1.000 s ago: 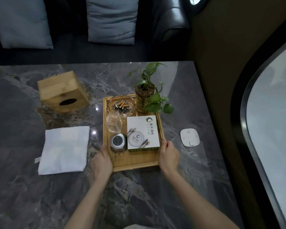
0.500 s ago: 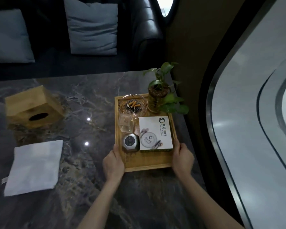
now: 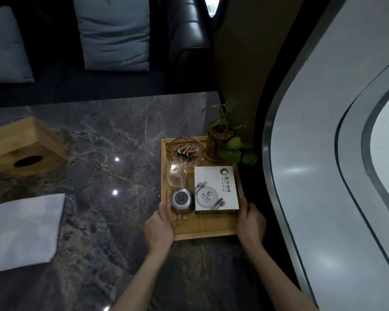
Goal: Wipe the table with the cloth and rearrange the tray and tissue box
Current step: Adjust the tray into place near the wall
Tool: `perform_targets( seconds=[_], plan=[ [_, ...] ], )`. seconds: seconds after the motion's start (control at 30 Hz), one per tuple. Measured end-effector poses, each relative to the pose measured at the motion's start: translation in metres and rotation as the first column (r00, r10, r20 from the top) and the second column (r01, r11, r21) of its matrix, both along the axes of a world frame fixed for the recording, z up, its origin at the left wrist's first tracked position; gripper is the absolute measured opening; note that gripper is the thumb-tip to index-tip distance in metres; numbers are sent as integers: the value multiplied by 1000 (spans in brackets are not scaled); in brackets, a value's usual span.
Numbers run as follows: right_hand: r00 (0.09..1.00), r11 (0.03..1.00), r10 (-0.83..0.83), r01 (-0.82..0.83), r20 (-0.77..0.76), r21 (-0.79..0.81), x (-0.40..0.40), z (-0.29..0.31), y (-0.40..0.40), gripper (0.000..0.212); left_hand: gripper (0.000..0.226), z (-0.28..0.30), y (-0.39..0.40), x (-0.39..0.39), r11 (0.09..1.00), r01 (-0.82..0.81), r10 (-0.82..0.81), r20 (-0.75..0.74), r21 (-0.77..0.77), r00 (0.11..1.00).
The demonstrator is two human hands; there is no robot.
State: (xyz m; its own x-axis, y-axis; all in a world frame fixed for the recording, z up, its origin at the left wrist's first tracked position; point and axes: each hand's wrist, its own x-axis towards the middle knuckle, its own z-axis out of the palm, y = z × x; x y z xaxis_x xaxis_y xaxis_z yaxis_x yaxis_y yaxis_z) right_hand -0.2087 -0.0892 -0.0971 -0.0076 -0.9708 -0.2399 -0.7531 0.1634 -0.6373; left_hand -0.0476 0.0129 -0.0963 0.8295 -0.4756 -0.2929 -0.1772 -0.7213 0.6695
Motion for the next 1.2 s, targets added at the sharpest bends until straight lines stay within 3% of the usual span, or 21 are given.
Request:
perform_targets(
  seconds=[0.27, 0.43, 0.63, 0.8, 0.9, 1.03, 1.2],
  plan=[
    [1000, 998, -6, 6, 3, 63, -2, -6, -1, 44, 54, -4, 1, -2, 1000, 3, -3, -18, 10, 1000],
    [996, 995, 86, -84, -26, 52, -5, 2, 1, 34, 43, -3, 5, 4, 982, 153, -152, -24, 112, 988],
    [979, 986, 165, -165, -116, 10, -10, 2, 4, 30, 41, 10, 8, 14, 882, 369, -412, 97, 294, 906],
    [898, 959, 258, -283, -356, -18, -10, 2, 9, 28, 53, 3, 10, 22, 758, 443, -556, 119, 479, 822],
    [849, 952, 277, -305, -449, 11, -8, 0, 10, 21, 51, -1, 11, 21, 740, 459, -570, 95, 491, 816],
    [828, 953, 284, -298, -484, 49, -7, -1, 11, 26, 50, -1, 12, 20, 756, 447, -547, 85, 479, 833],
    [908, 977, 205, -209, -364, 27, -9, 2, 20, 30, 46, 3, 19, 18, 795, 408, -482, 58, 450, 874]
  ],
)
